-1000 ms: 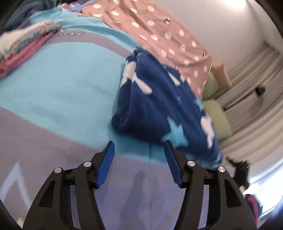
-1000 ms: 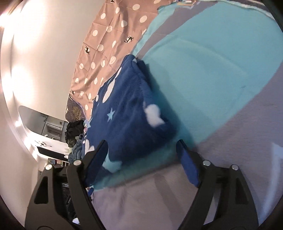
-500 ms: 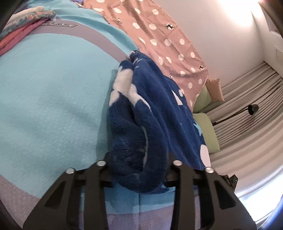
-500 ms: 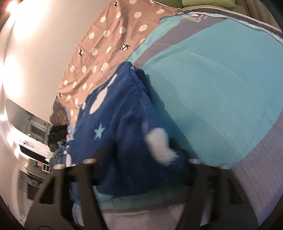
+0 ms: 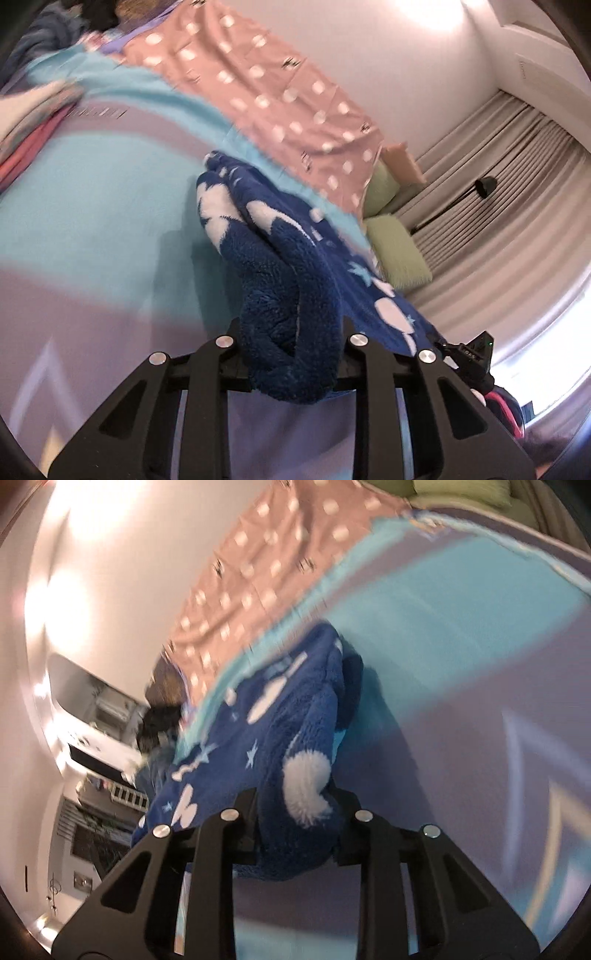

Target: Fold small clothes

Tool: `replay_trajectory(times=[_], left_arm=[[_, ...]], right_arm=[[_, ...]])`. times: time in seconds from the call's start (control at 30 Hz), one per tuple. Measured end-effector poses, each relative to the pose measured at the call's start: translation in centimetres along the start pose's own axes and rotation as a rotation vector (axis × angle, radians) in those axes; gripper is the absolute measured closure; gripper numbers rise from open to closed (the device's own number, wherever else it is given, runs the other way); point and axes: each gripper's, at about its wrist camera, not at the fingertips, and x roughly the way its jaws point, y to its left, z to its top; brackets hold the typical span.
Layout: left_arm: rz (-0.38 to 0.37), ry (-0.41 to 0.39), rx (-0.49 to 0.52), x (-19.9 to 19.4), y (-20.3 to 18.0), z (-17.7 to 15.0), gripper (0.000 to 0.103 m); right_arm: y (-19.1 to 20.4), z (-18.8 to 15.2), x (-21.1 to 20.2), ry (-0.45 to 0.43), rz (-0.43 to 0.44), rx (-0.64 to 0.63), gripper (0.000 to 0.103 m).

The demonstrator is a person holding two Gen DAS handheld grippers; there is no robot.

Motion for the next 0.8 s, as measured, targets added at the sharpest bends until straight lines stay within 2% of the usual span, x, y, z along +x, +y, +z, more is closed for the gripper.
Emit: replay_trajectory(times=[0.1, 0.17, 0.2, 0.23, 0.27, 0.3, 0.4, 0.43, 0.47, 0.5, 0.57, 0.63, 0.67, 0.8], left_arm=[[0.074, 0.046, -0.044, -2.8, 1.3, -4.1, 0.077], [0.121, 0.09, -0.088, -4.2, 2.3, -6.1, 0.075], [0.142, 0.107, -0.094, -4.5, 2.5, -6.3, 0.074], [0.181, 0.116, -0.089, -4.9, 2.6, -6.0, 0.073], [0.236, 0.112, -0.074, -5.7, 2.3, -5.6, 0.072], [0.294, 0.097, -0.052, -6.1, 2.1, -4.9, 0.072], [0.588, -0.001, 0.085, -9.0, 0.0, -2.8, 0.072], [0.636, -0.038, 0.125, -9.8, -0.7, -2.4, 0.072], [0.639, -0.08, 0.168, -10.5, -1.9, -1.5, 0.072], [0.611, -0.101, 0.184, -10.5, -3.1, -0.9, 0.072], [0.517, -0.107, 0.217, -9.4, -5.3, 0.1, 0.069], [0.39, -0.042, 0.279, -6.1, -8.5, 0.4, 0.067], [0.329, 0.025, 0.323, -3.3, -10.6, 0.2, 0.066], [0.196, 0.228, 0.493, 6.7, -17.1, -1.3, 0.062]], right_arm=[[-1.7, -5.3, -1.0, 0.065, -0.047, 0.032, 0.076], [-2.6, -6.8, -1.1, 0.073, -0.069, 0.029, 0.071], [-3.0, -7.1, -1.3, 0.068, -0.094, 0.025, 0.064], [-3.4, -7.2, -1.6, 0.059, -0.099, 0.038, 0.062], [-3.4, -7.2, -1.8, 0.055, -0.094, 0.045, 0.062], [-3.3, -7.2, -2.3, 0.044, -0.095, 0.043, 0.058], [-3.2, -7.6, -3.9, -0.005, -0.131, -0.005, 0.051], [-3.5, -7.7, -4.3, -0.019, -0.131, -0.012, 0.051], [-3.7, -7.7, -4.5, -0.024, -0.122, -0.008, 0.051], [-4.0, -7.7, -4.7, -0.031, -0.107, -0.001, 0.051], [-4.1, -7.3, -5.1, -0.062, -0.082, -0.005, 0.052], [-3.9, -7.1, -5.8, -0.097, -0.045, -0.023, 0.053], [-4.0, -7.1, -6.0, -0.108, -0.027, -0.029, 0.053], [-4.0, -7.1, -6.4, -0.137, 0.024, -0.058, 0.053]])
